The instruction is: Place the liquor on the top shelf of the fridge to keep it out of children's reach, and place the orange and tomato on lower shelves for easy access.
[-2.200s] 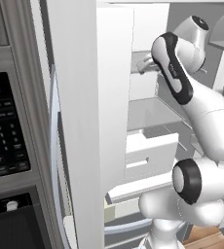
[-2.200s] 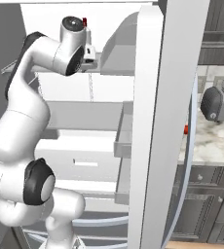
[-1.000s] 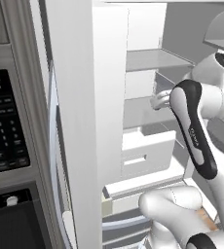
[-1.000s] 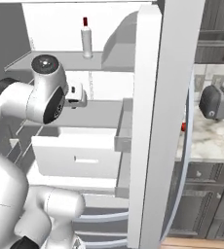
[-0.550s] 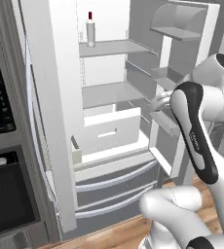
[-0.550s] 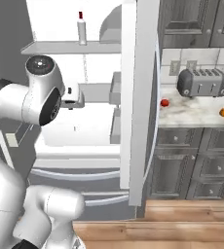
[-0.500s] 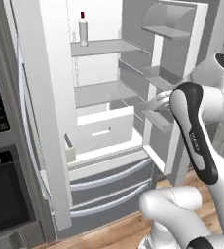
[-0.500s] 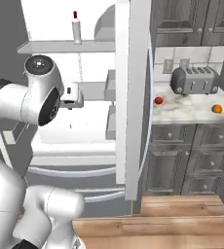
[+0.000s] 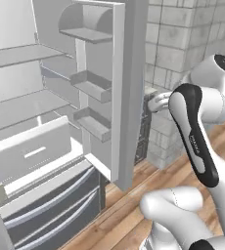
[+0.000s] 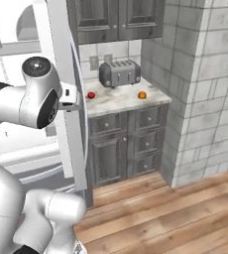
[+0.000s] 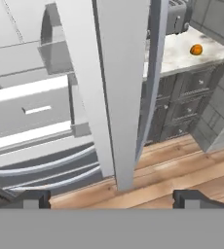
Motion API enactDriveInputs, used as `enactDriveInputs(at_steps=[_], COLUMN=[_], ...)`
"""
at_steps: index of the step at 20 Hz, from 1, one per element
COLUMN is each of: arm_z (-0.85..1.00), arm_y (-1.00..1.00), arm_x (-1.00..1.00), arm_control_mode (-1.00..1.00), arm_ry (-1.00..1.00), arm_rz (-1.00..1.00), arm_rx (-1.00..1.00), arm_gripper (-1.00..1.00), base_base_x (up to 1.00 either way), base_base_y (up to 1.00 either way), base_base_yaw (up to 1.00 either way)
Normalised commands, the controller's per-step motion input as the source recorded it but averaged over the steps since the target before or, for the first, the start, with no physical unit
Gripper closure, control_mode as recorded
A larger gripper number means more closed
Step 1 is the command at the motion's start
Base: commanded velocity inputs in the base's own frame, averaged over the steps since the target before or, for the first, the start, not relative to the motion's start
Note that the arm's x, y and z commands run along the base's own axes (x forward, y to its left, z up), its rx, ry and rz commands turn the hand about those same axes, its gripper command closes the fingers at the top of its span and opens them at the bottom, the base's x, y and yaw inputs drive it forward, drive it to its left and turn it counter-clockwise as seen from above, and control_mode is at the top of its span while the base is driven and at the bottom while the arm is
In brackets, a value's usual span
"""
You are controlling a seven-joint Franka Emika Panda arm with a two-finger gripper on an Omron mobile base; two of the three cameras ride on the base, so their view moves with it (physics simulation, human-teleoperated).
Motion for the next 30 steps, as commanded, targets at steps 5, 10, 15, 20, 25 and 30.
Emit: enactDriveInputs(at_steps=[5,10,15,20,25,30], arm_z=[0.0,0.0,0.0,0.0,0.0,0.0], arm_y=[0.0,0.0,0.0,0.0,0.0,0.0], arm_x=[0.0,0.0,0.0,0.0,0.0,0.0], arm_control_mode=[1.0,1.0,1.0,1.0,1.0,1.0], arm_ry=[0.0,0.0,0.0,0.0,0.0,0.0], arm_rz=[0.0,0.0,0.0,0.0,0.0,0.0], arm_rx=[0.0,0.0,0.0,0.0,0.0,0.0], arm_gripper=[-1.0,-1.0,-1.0,-1.0,-1.0,-1.0], base_base_x=[0.25,0.51,0.73,0.84,0.79,0.88], base_base_y=[-0.53,-0.48,-0.28,-0.06,0.0,0.0], base_base_yaw=[-0.48,-0.29,-0.01,0.27,0.42,0.42])
